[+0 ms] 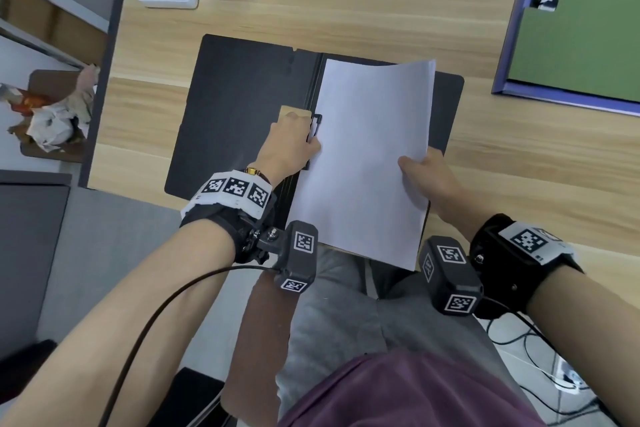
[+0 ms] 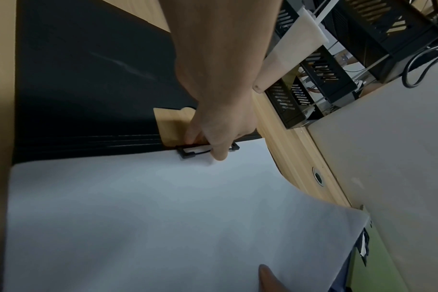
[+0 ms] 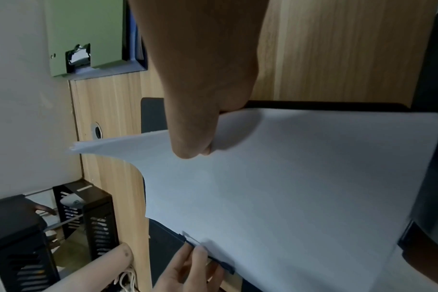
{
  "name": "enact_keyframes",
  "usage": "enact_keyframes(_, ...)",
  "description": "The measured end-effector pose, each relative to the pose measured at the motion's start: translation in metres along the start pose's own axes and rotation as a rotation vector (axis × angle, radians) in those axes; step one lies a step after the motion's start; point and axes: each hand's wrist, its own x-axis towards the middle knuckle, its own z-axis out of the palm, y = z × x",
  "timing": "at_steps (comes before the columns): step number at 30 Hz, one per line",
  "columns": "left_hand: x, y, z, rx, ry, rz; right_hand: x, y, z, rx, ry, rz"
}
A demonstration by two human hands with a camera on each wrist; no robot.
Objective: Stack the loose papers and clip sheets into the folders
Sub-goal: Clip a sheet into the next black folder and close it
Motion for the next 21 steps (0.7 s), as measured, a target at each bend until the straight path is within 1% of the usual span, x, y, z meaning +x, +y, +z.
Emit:
enact_keyframes(6,0.001,-0.002,0.003,0.022,-0.010,0.004,0.003,0.003,0.007,-0.005,0.069,-0.016)
enact_keyframes(8,0.001,-0.001,0.002,0.014,-0.004,-0.012,0.003,0.003,0.007,-0.008,0.058,-0.010)
enact_keyframes(10,0.001,0.003,0.002,0.003,0.027,-0.018,0.001,0.005,0.000,-0.027,0.026,-0.031)
enact_keyframes(11,0.000,0.005,0.003,0.011,0.051,-0.016,0.000,0.006,-0.006,-0.031,0.033,-0.038)
enact_keyframes(13,-0.001,0.007,0.006,0.031,0.107,-0.009,-0.002,0.007,-0.020,-0.017,0.129,-0.043)
enact_keyframes(15,-0.001,0.003,0.011,-0.016,0.150,-0.013,-0.006,0.005,-0.032,0.040,0.262,-0.033)
enact_keyframes(17,-0.002,0.000,0.015,-0.078,0.172,-0.018,-0.011,0.000,-0.038,0.020,0.376,-0.074)
enact_keyframes(18,-0.003,-0.002,0.016,-0.094,0.173,-0.009,-0.013,-0.004,-0.038,-0.002,0.399,-0.096)
enact_keyframes(19,-0.004,-0.004,0.016,-0.118,0.163,0.009,-0.014,-0.009,-0.036,-0.034,0.399,-0.103)
enact_keyframes(21,-0.008,-0.011,0.011,-0.251,0.091,0.060,-0.016,-0.024,-0.022,-0.115,0.313,-0.089)
